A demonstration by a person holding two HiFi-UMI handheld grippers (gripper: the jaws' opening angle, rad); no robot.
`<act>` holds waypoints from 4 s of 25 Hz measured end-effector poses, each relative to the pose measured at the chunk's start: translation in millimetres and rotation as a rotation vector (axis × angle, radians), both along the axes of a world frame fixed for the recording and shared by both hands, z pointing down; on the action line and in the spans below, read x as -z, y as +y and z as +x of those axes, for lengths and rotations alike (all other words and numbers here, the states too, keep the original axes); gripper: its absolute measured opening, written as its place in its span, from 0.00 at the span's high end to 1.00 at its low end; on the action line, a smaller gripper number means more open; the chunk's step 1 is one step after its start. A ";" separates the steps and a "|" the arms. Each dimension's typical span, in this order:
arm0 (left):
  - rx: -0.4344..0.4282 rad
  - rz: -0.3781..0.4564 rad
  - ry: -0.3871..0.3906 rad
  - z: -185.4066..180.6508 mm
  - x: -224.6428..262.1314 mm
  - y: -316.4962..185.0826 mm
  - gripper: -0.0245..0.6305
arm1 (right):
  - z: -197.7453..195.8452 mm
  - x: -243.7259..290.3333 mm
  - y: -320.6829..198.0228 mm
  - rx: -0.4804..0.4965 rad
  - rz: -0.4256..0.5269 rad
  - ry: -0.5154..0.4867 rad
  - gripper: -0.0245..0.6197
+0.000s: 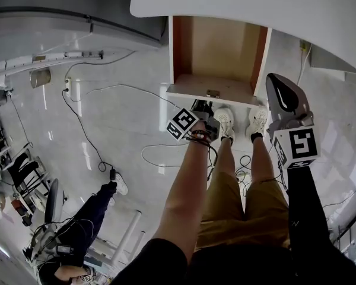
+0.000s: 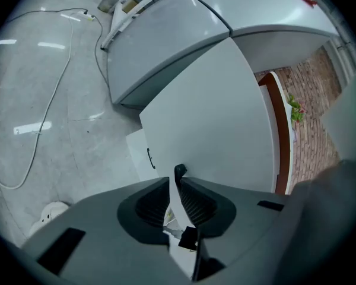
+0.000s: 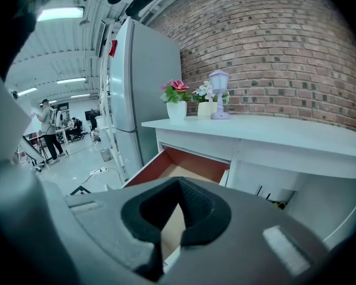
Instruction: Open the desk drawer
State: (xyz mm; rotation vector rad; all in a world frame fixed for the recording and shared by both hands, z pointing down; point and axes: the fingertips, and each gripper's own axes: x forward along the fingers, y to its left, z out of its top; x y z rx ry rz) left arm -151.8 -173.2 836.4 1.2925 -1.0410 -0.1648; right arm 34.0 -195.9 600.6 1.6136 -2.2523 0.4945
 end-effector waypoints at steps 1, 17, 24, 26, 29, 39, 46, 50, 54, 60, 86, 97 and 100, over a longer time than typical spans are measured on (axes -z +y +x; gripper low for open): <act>0.009 -0.006 0.004 -0.6 -1.4 -0.6 0.86 | -1.6 0.7 0.5 0.002 0.001 0.002 0.96; 0.062 -0.048 0.097 4.3 -19.4 -5.2 0.85 | 13.0 -1.3 12.0 -0.054 0.007 0.007 0.96; 0.016 -0.131 0.000 -9.0 -37.9 8.5 0.51 | 12.2 1.7 18.0 -0.070 0.007 0.013 0.96; 0.003 -0.143 -0.037 -15.7 -44.2 11.6 0.38 | 11.5 2.1 19.2 -0.074 0.012 0.011 0.96; -0.030 -0.136 -0.065 -16.6 -45.8 10.3 0.35 | 9.7 -2.7 23.6 -0.075 0.010 0.006 0.96; -0.045 -0.126 -0.104 -22.6 -32.2 30.9 0.32 | 1.0 -6.4 29.1 -0.022 0.016 -0.030 0.96; -0.004 -0.110 -0.135 -29.0 4.7 57.2 0.32 | 9.9 18.1 33.8 0.018 0.026 -0.055 0.96; 0.020 -0.095 -0.160 -34.8 39.5 77.3 0.32 | 11.7 41.6 36.5 0.044 0.028 -0.073 0.96; 0.025 -0.037 -0.191 -47.3 98.7 87.9 0.32 | 9.9 67.4 42.0 0.057 -0.003 -0.109 0.96; -0.149 0.105 -0.362 -55.1 193.9 91.7 0.32 | 16.4 122.5 56.3 0.058 0.020 -0.131 0.96; -0.453 0.853 -0.763 54.6 520.5 79.7 0.32 | 63.2 333.1 83.1 0.080 0.292 -0.016 0.96; -0.472 1.033 -0.851 88.1 587.8 88.1 0.32 | 55.7 355.3 98.2 0.110 0.352 -0.025 0.96; -0.456 1.058 -0.865 84.5 602.0 89.8 0.32 | 55.9 366.6 96.3 0.101 0.376 -0.030 0.96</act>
